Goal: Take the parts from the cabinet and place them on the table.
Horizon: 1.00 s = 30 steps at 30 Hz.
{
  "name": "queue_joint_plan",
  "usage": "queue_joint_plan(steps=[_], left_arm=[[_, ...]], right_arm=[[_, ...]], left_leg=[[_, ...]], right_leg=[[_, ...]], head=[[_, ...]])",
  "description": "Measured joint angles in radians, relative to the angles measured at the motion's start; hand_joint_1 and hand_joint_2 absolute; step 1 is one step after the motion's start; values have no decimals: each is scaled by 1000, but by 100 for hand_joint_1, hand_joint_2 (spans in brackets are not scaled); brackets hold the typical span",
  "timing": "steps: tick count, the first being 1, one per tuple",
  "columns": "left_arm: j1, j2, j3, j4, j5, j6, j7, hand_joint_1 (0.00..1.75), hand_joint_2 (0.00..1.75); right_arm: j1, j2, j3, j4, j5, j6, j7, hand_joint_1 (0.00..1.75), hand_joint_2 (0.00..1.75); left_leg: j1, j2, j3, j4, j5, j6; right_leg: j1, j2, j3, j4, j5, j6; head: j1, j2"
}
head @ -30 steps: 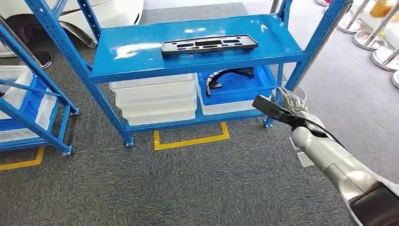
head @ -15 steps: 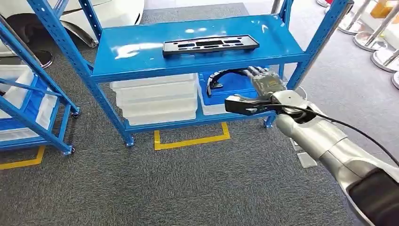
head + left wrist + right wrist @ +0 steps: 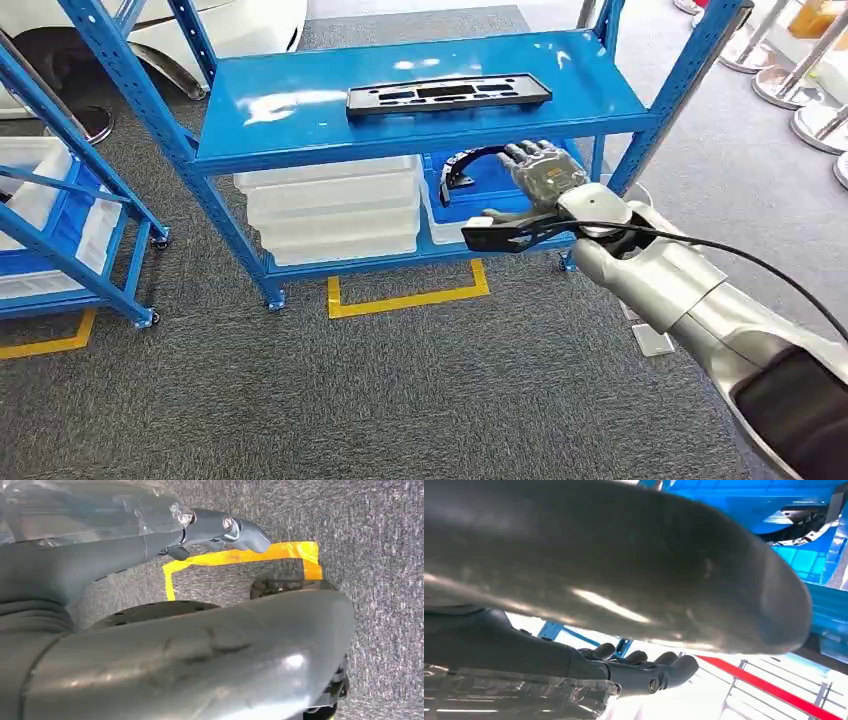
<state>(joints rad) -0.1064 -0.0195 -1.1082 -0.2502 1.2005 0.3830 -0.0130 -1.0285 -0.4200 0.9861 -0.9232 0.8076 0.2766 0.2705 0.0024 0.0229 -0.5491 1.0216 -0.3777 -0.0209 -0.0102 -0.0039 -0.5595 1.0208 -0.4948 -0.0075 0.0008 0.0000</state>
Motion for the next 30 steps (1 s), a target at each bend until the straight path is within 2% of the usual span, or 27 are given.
queue_joint_plan(steps=[3, 4, 6, 7, 9, 10, 12, 13, 14, 15, 16, 17, 18, 19, 20, 22, 23, 24, 25, 27, 28, 29, 30], left_arm=[[0, 0, 0, 0, 0, -3, 1, 0, 0], [0, 0, 0, 1, -2, -6, 1, 0, 0], [0, 0, -2, 2, -5, -12, 1, 0, 0], [0, 0, -3, 2, -6, -14, 2, 0, 0], [0, 0, -7, 2, -7, -18, 2, 0, 0], [-1, 0, -7, 3, -7, -18, 2, 0, 0], [-2, 0, -8, 3, -7, -18, 2, 0, 0], [-2, 0, -8, 3, -7, -18, 2, 0, 0], [-2, 0, -10, 3, -7, -18, 2, 0, 0], [-1, 0, -11, 3, -7, -18, 2, 0, 0], [-2, 0, -13, 3, -7, -18, 2, 0, 0], [-2, 0, -16, 3, -8, -18, 2, 0, 0], [-1, 0, -16, 4, -8, -19, 2, 0, 0], [-5, 2, -18, 9, -8, -19, 1, 0, 0], [-7, 2, -18, 9, -8, -21, 0, 0, 0], [-6, 2, -20, 9, -8, -21, -1, 0, 0], [-8, 2, -21, 9, -8, -21, -1, 0, 0], [-9, 2, -21, 10, -9, -21, -3, 0, 0], [-11, 2, -22, 10, -9, -21, -3, 0, 0], [-11, 2, -23, 10, -10, -21, -3, 0, 0], [-10, 2, -24, 10, -10, -21, -3, 0, 0], [-9, 2, -24, 11, -10, -21, -3, 0, 0], [-7, 2, -24, 11, -10, -21, -3, 0, 0]], right_arm=[[-1, 0, 4, -1, 0, 3, 0, 0, 0], [-1, 0, 6, -1, -1, 3, 2, 0, 0], [-4, 0, 13, -4, -2, 5, 5, 0, 0], [-5, 0, 14, -5, -2, 5, 5, 0, 0], [-8, -4, 14, -7, -3, 4, 7, 0, 0], [-13, -4, 16, -9, -3, 4, 7, 0, 0], [-12, -7, 18, -10, -7, 5, 9, 0, 0], [-8, -8, 19, -10, -8, 5, 11, 0, 0], [-4, -10, 20, -11, -9, 5, 12, 0, 0], [-1, -10, 20, -11, -10, 5, 13, 0, 0], [-1, -11, 21, -11, -10, 5, 14, 0, 0], [-2, -12, 21, -12, -10, 5, 14, 0, 0], [5, -14, 21, -12, -11, 4, 15, 0, 0], [1, -17, 24, -12, -11, 5, 16, 0, 0], [3, -17, 26, -13, -14, 5, 16, 0, 0], [13, -19, 26, -15, -13, 5, 18, 0, 0], [10, -21, 26, -18, -13, 3, 19, 0, 0], [6, -23, 26, -21, -12, 2, 19, 0, 0], [1, -23, 26, -21, -12, 2, 19, 0, 0], [5, -23, 27, -22, -12, 2, 19, 0, 0], [11, -23, 28, -22, -12, 2, 19, 0, 0], [15, -23, 29, -22, -12, 2, 19, 0, 0], [17, -23, 29, -22, -12, 2, 19, 0, 0]], left_leg=[[0, 0, 0, 0, 0, 0], [-6, 0, -4, 10, -4, 6], [-7, 4, -8, -1, 0, 17], [0, 5, -2, -11, 0, 25], [7, 5, 26, -39, 11, 31], [8, 5, 27, -42, 12, 32], [10, 5, 28, -41, 11, 32], [13, 5, 30, -40, 8, 28], [17, 5, 34, -39, 4, 24], [22, 5, 46, -37, -3, 17], [28, 5, 55, -32, -12, 9], [35, 5, 64, -24, -26, -2], [37, 6, 64, -22, -36, -13], [38, 7, 60, -5, -39, -20], [29, 8, 48, 0, -47, -30], [30, 11, 59, 0, -57, -41], [35, 8, 56, 3, -64, -42], [36, -2, 44, 37, -63, -43], [35, -6, 5, 104, -73, -43], [29, -8, -97, 261, -121, -45], [25, -9, -147, 323, -145, -43], [21, -9, -176, 339, -141, -38], [16, -10, -184, 314, -111, -28]], right_leg=[[0, 0, 0, 0, 0, 0], [-10, 0, 0, -6, 5, 7], [-7, -2, -1, 8, 17, 13], [-7, -2, 0, 9, 24, 18], [-7, 2, -17, 45, 6, 20], [-7, 2, -45, 95, -21, 22], [-11, 2, -127, 232, -81, 30], [-15, 2, -163, 281, -89, 33], [-19, 2, -177, 279, -70, 38], [-23, 2, -168, 235, -27, 43], [-29, 0, -143, 158, 31, 51], [-36, -5, -106, 61, 101, 61], [-31, -7, -100, 39, 95, 69], [-23, -10, -108, 22, 55, 59], [-21, -10, -113, 35, 69, 28], [-20, -5, -116, 42, 52, 10], [-23, 2, -106, 40, 51, 5], [-22, 4, -99, 37, 46, 0], [-22, 8, -93, 35, 43, -5], [-17, 11, -79, 32, 31, -15], [-13, 14, -70, 31, 23, -19], [-10, 18, -61, 31, 16, -20], [-7, 21, -51, 31, 10, -20]], head=[[0, 0], [-1, 0], [-8, 0], [-7, 0], [-1, 0], [3, 0], [9, 0], [11, 0], [13, 0], [14, 0], [17, 0], [20, 0], [21, 0], [31, 0], [34, 0], [19, 0], [16, 0], [9, 0], [1, 0], [-15, 0], [-19, 0], [-23, 0], [-27, 0]])
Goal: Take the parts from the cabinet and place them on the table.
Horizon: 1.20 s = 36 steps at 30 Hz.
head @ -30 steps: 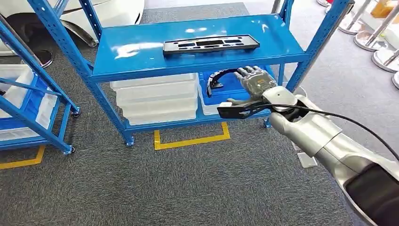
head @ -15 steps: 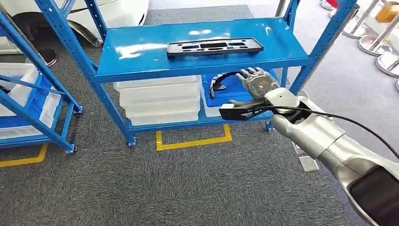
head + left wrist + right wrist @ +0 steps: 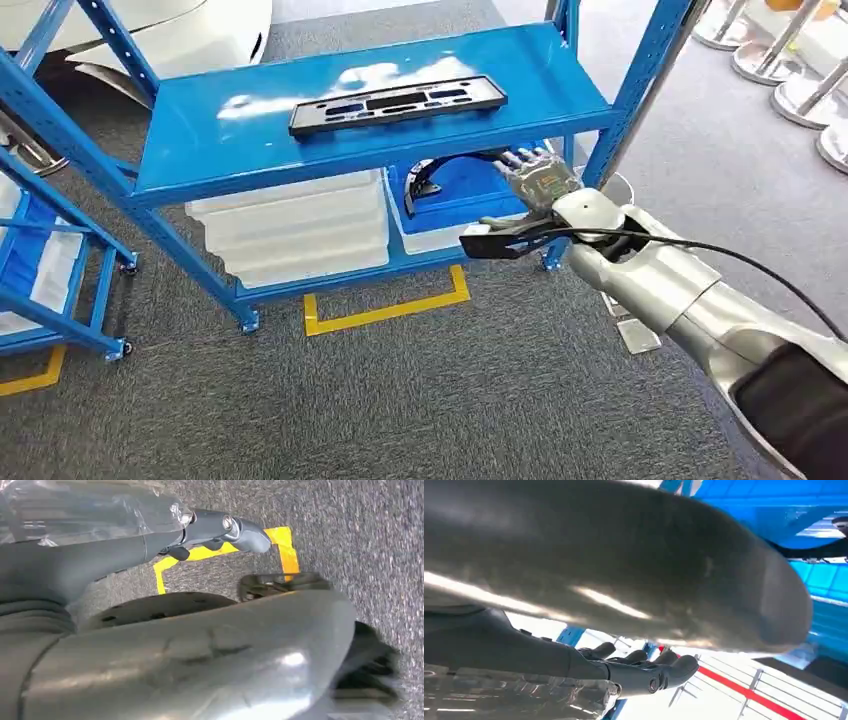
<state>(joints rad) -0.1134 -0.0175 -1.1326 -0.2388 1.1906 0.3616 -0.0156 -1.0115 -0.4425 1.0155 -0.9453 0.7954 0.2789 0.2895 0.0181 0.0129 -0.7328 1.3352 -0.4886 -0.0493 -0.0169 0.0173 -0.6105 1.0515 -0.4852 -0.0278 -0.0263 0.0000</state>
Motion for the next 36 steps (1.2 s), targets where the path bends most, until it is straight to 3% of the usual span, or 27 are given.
queue_joint_plan(steps=[3, 4, 5, 6, 8, 9, 10, 13, 14, 15, 16, 18, 20, 21, 22, 24, 25, 27, 29, 30, 31, 33, 34, 35, 36], left_arm=[[1, 0, 0, 3, 0, 0, -1, 0, 0], [3, 2, 0, 5, 0, 0, -2, 0, 0], [3, 2, 0, 6, 0, 0, -2, 0, 0], [2, 1, 0, 6, 0, 0, -3, 0, 0], [3, 1, 0, 6, 0, 0, -3, 0, 0], [2, 1, 0, 6, 0, 0, -3, 0, 0], [-1, 1, 0, 6, 0, 0, -4, 0, 0], [-2, 1, 0, 6, 0, 0, -4, 0, 0], [-1, 1, -1, 6, 0, 0, -4, 0, 0], [0, 1, -1, 6, 0, 0, -4, 0, 0], [0, 1, -1, 6, 0, 0, -4, 0, 0], [-1, 1, -1, 6, 0, 0, -4, 0, 0], [-2, -2, -1, 6, 0, 0, -4, 0, 0], [-4, -2, -1, 7, 0, 0, -4, 0, 0], [-2, -4, -1, 7, 0, 0, -4, 0, 0], [-3, -3, -1, 7, 0, 0, -4, 0, 0], [-4, -3, -1, 7, 0, 0, -4, 0, 0], [-5, -4, -1, 7, 0, 0, -4, 0, 0], [-4, -4, -1, 7, 0, 0, -4, 0, 0], [-2, -4, -1, 7, 2, 0, -4, 0, 0], [-1, -4, -1, 7, 2, 0, -4, 0, 0], [-2, -4, -1, 9, 3, 1, -4, 0, 0], [0, -5, -1, 9, 4, 1, -4, 0, 0], [-2, -6, -1, 9, 5, 1, -4, 0, 0], [-2, -6, -1, 10, 6, 4, -4, 0, 0]], right_arm=[[0, 0, 0, -2, 0, -3, 0, 0, 0], [3, 0, 0, -2, 0, -4, 0, 0, 0], [2, 0, 1, -2, -1, -4, 0, 0, 0], [4, 0, 1, -3, -2, -5, 0, 0, 0], [1, 0, 1, -4, -2, -6, -1, 0, 0], [1, -1, 0, -6, -1, -7, -1, 0, 0], [-4, -1, 0, -6, -2, -8, -1, 0, 0], [-3, -2, 1, -6, -2, -8, -1, 0, 0], [1, -2, 1, -6, -2, -8, -1, 0, 0], [4, -2, 1, -6, -2, -8, -1, 0, 0], [3, -2, 1, -6, -2, -8, -1, 0, 0], [2, -4, 1, -6, -2, -8, -1, 0, 0], [-2, -5, 2, -5, -2, -8, -1, 0, 0], [-4, -5, 2, -6, -2, -9, -1, 0, 0], [-4, -6, 2, -7, -2, -9, -1, 0, 0], [-5, -8, 1, -9, -2, -10, -1, 0, 0], [-8, -8, 1, -9, -2, -11, -1, 0, 0], [-12, -8, 1, -9, -1, -13, -3, 0, 0], [-9, -6, 2, -9, 2, -20, -14, 0, 0], [-9, -5, 2, -9, 5, -24, -19, 0, 0], [-9, -2, 3, -9, 8, -30, -24, 0, 0], [-9, 2, 6, -9, 12, -37, -31, 0, 0], [-9, 3, 6, -9, 13, -39, -33, 0, 0], [-10, 8, 8, -8, 14, -43, -35, 0, 0], [-11, 10, 8, -7, 15, -49, -40, 0, 0]], left_leg=[[-29, -9, 46, -234, 195, 47], [-31, -10, 48, -253, 184, 61], [-34, -10, 57, -284, 164, 63], [-34, -9, 65, -281, 182, 61], [-30, -9, 87, -300, 176, 70], [-26, -9, 104, -312, 177, 71], [-26, -11, 114, -317, 175, 74], [-27, -12, 130, -317, 159, 79], [-27, -12, 137, -316, 152, 79], [-27, -11, 147, -315, 143, 78], [-27, -11, 161, -313, 132, 77], [-28, -11, 190, -312, 108, 72], [-25, -13, 191, -316, 104, 63], [-26, -10, 189, -314, 97, 54], [-28, -9, 196, -307, 98, 50], [-26, -11, 197, -300, 87, 43], [-26, -11, 184, -254, 79, 35], [-12, -12, 98, -109, 29, 19], [0, -11, 13, -3, -10, 5], [4, -11, 0, -11, 10, 0], [8, -11, 7, -59, 55, -5], [17, -11, 60, -233, 184, -19], [18, -16, 72, -267, 190, -22], [10, -14, 64, -290, 144, -10], [8, -14, 68, -278, 168, 5]], right_leg=[[8, 6, 34, -5, -22, -1], [12, 7, 42, -7, -27, 2], [9, 10, 39, -10, -31, 8], [7, 10, 43, -13, -33, 14], [8, 9, 56, -8, -30, 23], [7, -1, 54, 6, -42, 27], [7, -7, 37, 46, -58, 31], [6, -7, -94, 244, -130, 38], [6, -8, -123, 269, -127, 41], [6, -9, -130, 251, -99, 42], [6, -9, -116, 186, -45, 43], [9, -13, -59, -2, 91, 33], [25, -20, -57, -29, 63, 24], [27, -18, -57, -29, 78, 14], [27, -17, -52, -37, 69, 9], [12, -16, -26, -50, 68, 3], [9, -16, -17, -53, 66, 0], [7, -16, -9, -53, 57, -7], [4, -13, -3, -51, 47, -5], [1, -11, 2, -48, 41, -3], [-4, -8, 8, -45, 33, 3], [-16, -7, 25, -33, 13, 17], [-16, -6, 29, -30, 5, 25], [-17, -3, 25, -20, 2, 31], [-11, -2, 22, -21, -3, 39]], head=[[-15, 0], [-11, 0], [-12, 0], [-12, 0], [-11, 0], [-11, 0], [-4, 0], [14, 0], [18, 0], [23, 0], [29, 0], [39, 0], [31, 0], [42, 0], [40, 0], [40, 0], [37, 0], [20, 0], [17, 0], [16, 0], [13, 0], [8, 0], [2, 0], [-15, 0], [-16, 0]])
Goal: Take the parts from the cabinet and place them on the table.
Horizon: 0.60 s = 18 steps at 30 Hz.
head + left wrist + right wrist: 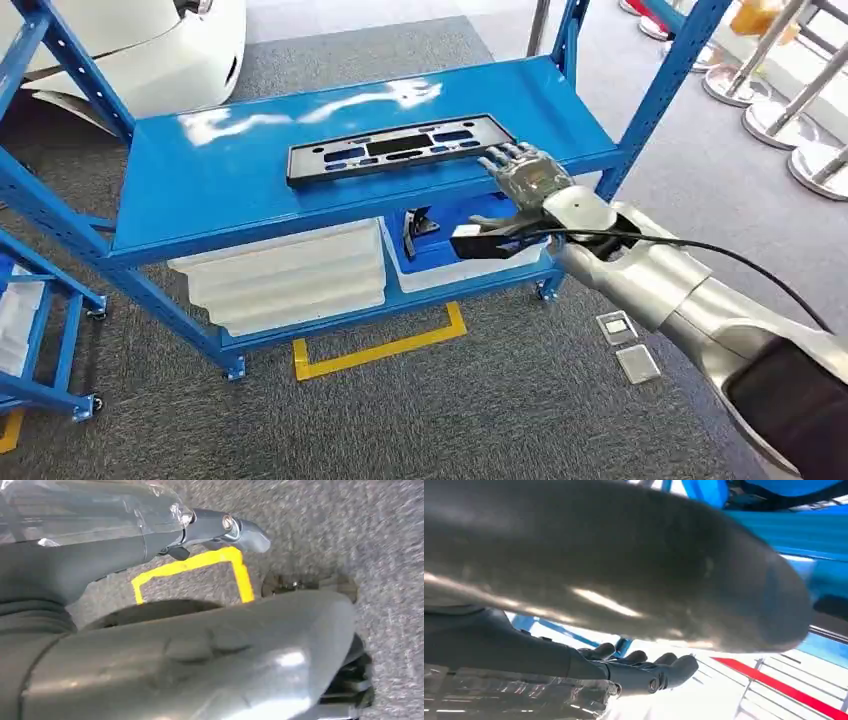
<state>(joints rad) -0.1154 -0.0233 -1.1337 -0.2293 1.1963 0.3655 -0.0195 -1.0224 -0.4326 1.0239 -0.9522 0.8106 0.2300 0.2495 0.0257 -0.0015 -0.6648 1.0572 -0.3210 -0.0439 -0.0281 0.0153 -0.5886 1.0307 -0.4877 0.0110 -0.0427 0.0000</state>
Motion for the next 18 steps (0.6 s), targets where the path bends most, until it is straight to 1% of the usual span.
queue_joint_plan(steps=[1, 2, 3, 4, 5, 6, 7, 8, 9, 10, 11, 12, 13, 14, 15, 16, 17, 18], left_arm=[[1, 0, 0, 0, 2, 2, 1, 0, 0], [2, 0, 0, 0, 3, 5, 3, 0, 0], [0, -1, 0, 0, 5, 8, 5, 0, 0], [-2, -2, 0, 0, 5, 8, 5, 0, 0], [-3, -2, 0, 0, 5, 8, 5, 0, 0], [-3, -2, 0, 0, 5, 8, 5, 0, 0], [-2, -2, 0, 0, 5, 8, 5, 0, 0], [-2, -2, 0, 0, 4, 8, 5, 0, 0], [-2, -2, 0, 0, 2, 9, 5, 0, 0], [-2, -2, 0, 0, -2, 10, 5, 0, 0], [-3, -2, 0, 0, -3, 12, 5, 0, 0], [-3, -3, 0, 0, -4, 14, 5, 0, 0], [-3, -6, 0, 0, -6, 16, 5, 0, 0], [-4, -8, 0, 0, -6, 18, 5, 0, 0], [-4, -9, 0, 0, -6, 21, 5, 0, 0], [-2, -9, 0, 0, -6, 23, 7, 0, 0], [-2, -9, 0, 0, -6, 23, 8, 0, 0], [-2, -10, 0, 0, -7, 24, 8, 0, 0]], right_arm=[[2, 4, 0, 1, 1, -16, -13, 0, 0], [1, 11, 0, 2, 3, -50, -37, 0, 0], [1, 15, 0, 3, 3, -89, -56, 0, 0], [-1, 19, 0, 5, -3, -116, -77, 0, 0], [-3, 27, 0, 8, -18, -146, -102, 0, 0], [-3, 36, 0, 13, -36, -163, -123, 0, 0], [-2, 47, 0, 18, -56, -177, -143, 0, 0], [1, 59, 0, 24, -79, -190, -160, 0, 0], [3, 72, 0, 32, -108, -201, -175, 0, 0], [5, 86, -2, 39, -144, -213, -193, 0, 0], [5, 97, -5, 45, -176, -226, -209, 0, 0], [4, 107, -11, 49, -201, -236, -220, 0, 0], [4, 115, -19, 53, -219, -245, -230, 0, 0], [4, 123, -27, 58, -231, -249, -237, 0, 0], [2, 130, -31, 62, -240, -249, -245, 0, 0], [2, 141, -31, 66, -248, -250, -248, 0, 0], [3, 145, -31, 71, -256, -250, -251, 0, 0], [3, 150, -32, 76, -259, -250, -251, 0, 0]], left_leg=[[-3, -1, 5, 3, 3, 12], [-5, -2, 5, 3, 6, 21], [-1, -1, 10, -4, 10, 30], [0, -2, 13, -6, 10, 35], [-1, -3, 14, -6, 7, 40], [-3, -3, 15, -6, 5, 44], [-7, -4, 17, -6, 3, 47], [-11, -4, 18, -6, 1, 50], [-16, -4, 20, -5, -1, 52], [-20, -5, 24, -5, -4, 55], [-24, -6, 29, -5, -7, 55], [-27, -7, 35, -5, -9, 55], [-27, -7, 38, -7, -12, 55], [-33, -9, 35, -5, -13, 51], [-29, -10, 31, -5, -12, 46], [-33, -8, 32, -2, -16, 52], [-28, -7, 34, -3, -16, 51], [-27, -6, 36, -6, -16, 51]], right_leg=[[-4, -1, 4, -1, -5, 7], [-5, 0, 7, -6, -3, 12], [-7, -2, 7, -4, -10, 18], [-7, -9, 2, 21, -26, 17], [-6, -12, -27, 78, -55, 17], [-4, -12, -70, 160, -89, 16], [-2, -12, -115, 239, -117, 15], [0, -12, -151, 296, -127, 13], [2, -12, -167, 309, -114, 8], [6, -12, -157, 269, -74, 0], [11, -12, -128, 196, -26, -9], [17, -12, -87, 100, 26, -22], [26, -13, -60, 31, 43, -35], [30, -14, -51, 19, 34, -39], [33, -12, -46, 8, 34, -37], [28, -13, -45, 1, 35, -9], [29, -11, -44, 1, 36, -11], [30, -10, -43, 1, 35, -13]], head=[[6, 0], [9, 0], [6, 0], [14, 0], [28, 0], [38, 0], [47, 0], [50, 0], [53, 0], [55, 0], [56, 0], [58, 0], [58, 0], [46, 0], [53, 0], [51, 0], [48, 0], [48, 0]])
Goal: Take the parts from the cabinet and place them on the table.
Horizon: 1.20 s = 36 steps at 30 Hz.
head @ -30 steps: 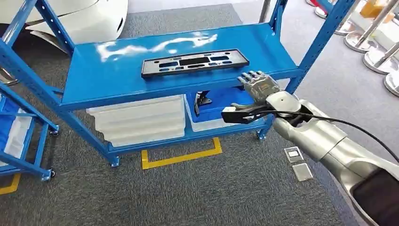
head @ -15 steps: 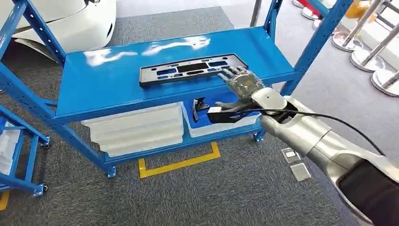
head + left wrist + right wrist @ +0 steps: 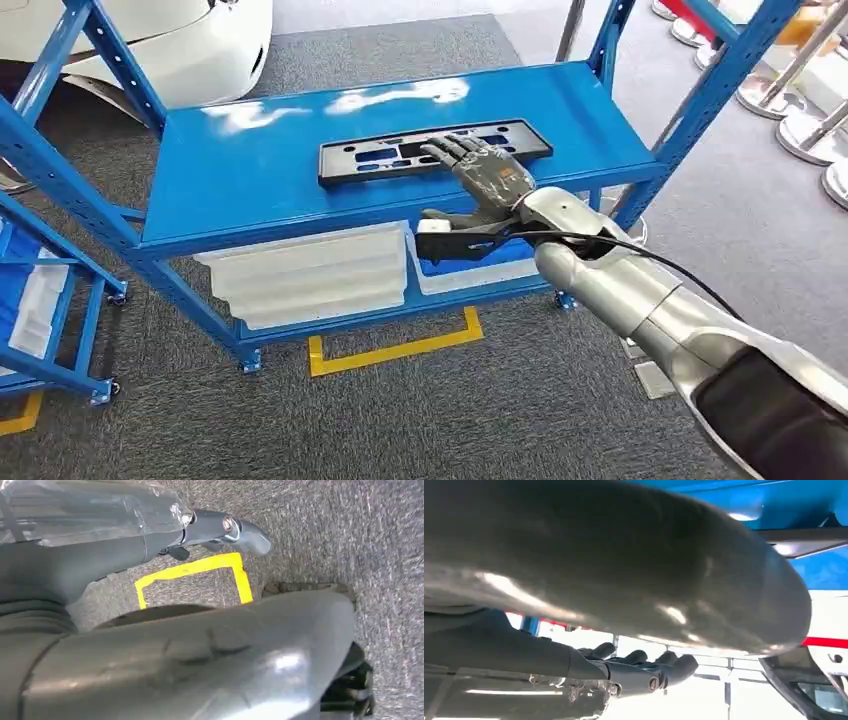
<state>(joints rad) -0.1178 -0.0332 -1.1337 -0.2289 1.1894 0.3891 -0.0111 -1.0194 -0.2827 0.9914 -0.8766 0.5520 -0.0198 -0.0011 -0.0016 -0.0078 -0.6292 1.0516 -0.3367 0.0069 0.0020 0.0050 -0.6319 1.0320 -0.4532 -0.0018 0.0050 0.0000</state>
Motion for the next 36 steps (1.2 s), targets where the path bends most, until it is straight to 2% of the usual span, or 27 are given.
queue_joint_plan(steps=[5, 10, 18, 21, 26, 27, 28, 29, 30, 31, 32, 34, 35, 36], left_arm=[[0, 0, 0, 0, -6, 1, 0, 0, 0], [0, 0, 0, 0, -14, 0, -3, 0, 0], [0, 0, -7, 0, -19, -2, -3, 0, 0], [0, 0, -12, 0, -19, -3, -3, 0, 0], [0, 0, -19, 1, -21, -3, -3, 0, 0], [0, 0, -21, 1, -20, -3, -3, 0, 0], [0, 0, -21, 2, -19, -3, -3, 0, 0], [0, 0, -22, 2, -19, -3, -3, 0, 0], [1, 0, -22, 2, -18, -3, -3, 0, 0], [1, 0, -21, 2, -18, -3, -3, 0, 0], [0, 0, -21, 2, -17, -3, -3, 0, 0], [0, 0, -22, 2, -17, -3, -3, 0, 0], [1, 0, -21, 2, -16, -3, -3, 0, 0], [3, 0, -21, 2, -16, -3, -3, 0, 0]], right_arm=[[1, 15, -13, 16, -17, 0, 1, 0, 0], [5, 16, -18, 22, -25, 2, 20, 0, 0], [8, 10, -23, 27, -30, 9, 41, 0, 0], [9, 9, -26, 30, -30, 11, 43, 0, 0], [16, 8, -30, 31, -31, 14, 45, 0, 0], [16, 7, -31, 31, -31, 14, 45, 0, 0], [18, 6, -33, 31, -31, 15, 45, 0, 0], [18, 6, -33, 31, -31, 17, 45, 0, 0], [19, 5, -34, 31, -31, 17, 46, 0, 0], [17, 3, -34, 31, -31, 17, 46, 0, 0], [16, 4, -34, 31, -31, 18, 46, 0, 0], [23, 2, -34, 31, -31, 20, 46, 0, 0], [28, 2, -34, 32, -31, 20, 47, 0, 0], [31, 1, -34, 33, -31, 23, 47, 0, 0]], left_leg=[[-1, 1, 5, -10, 2, -6], [1, 1, 6, -11, 3, -7], [-3, 1, 6, -11, 3, -7], [-6, 1, 5, -9, 1, -5], [-13, 1, 4, -8, -2, 4], [-14, 1, 5, -9, -2, 7], [-12, 2, 6, -20, -3, 14], [-9, 3, 17, -26, -3, 18], [-4, 3, 27, -32, 0, 20], [-4, 3, 34, -34, -1, 23], [-4, 3, 37, -34, -3, 25], [-4, 3, 40, -33, -7, 27], [-4, 3, 42, -33, -9, 26], [-4, 2, 46, -32, -13, 24]], right_leg=[[-1, 0, 1, 0, -2, -4], [0, 0, 0, 0, -2, -8], [0, 0, 0, 0, -3, -8], [-7, 0, 1, -2, -2, -6], [-14, 0, 3, -6, -1, 5], [-15, 0, 5, -10, 1, 9], [-14, 0, 6, 9, 12, 15], [-11, 0, 8, 9, 14, 19], [-11, -1, 3, 16, 4, 20], [-12, -1, -10, 48, -18, 22], [-13, -1, -39, 105, -50, 24], [-15, -2, -118, 250, -113, 31], [-16, -2, -144, 289, -119, 31], [-17, -2, -147, 276, -99, 31]], head=[[-7, 0], [-8, 0], [-4, 0], [-4, 0], [-6, 0], [-8, 0], [-10, 0], [-6, 0], [-6, 0], [1, 0], [7, 0], [9, 0], [10, 0], [16, 0]])
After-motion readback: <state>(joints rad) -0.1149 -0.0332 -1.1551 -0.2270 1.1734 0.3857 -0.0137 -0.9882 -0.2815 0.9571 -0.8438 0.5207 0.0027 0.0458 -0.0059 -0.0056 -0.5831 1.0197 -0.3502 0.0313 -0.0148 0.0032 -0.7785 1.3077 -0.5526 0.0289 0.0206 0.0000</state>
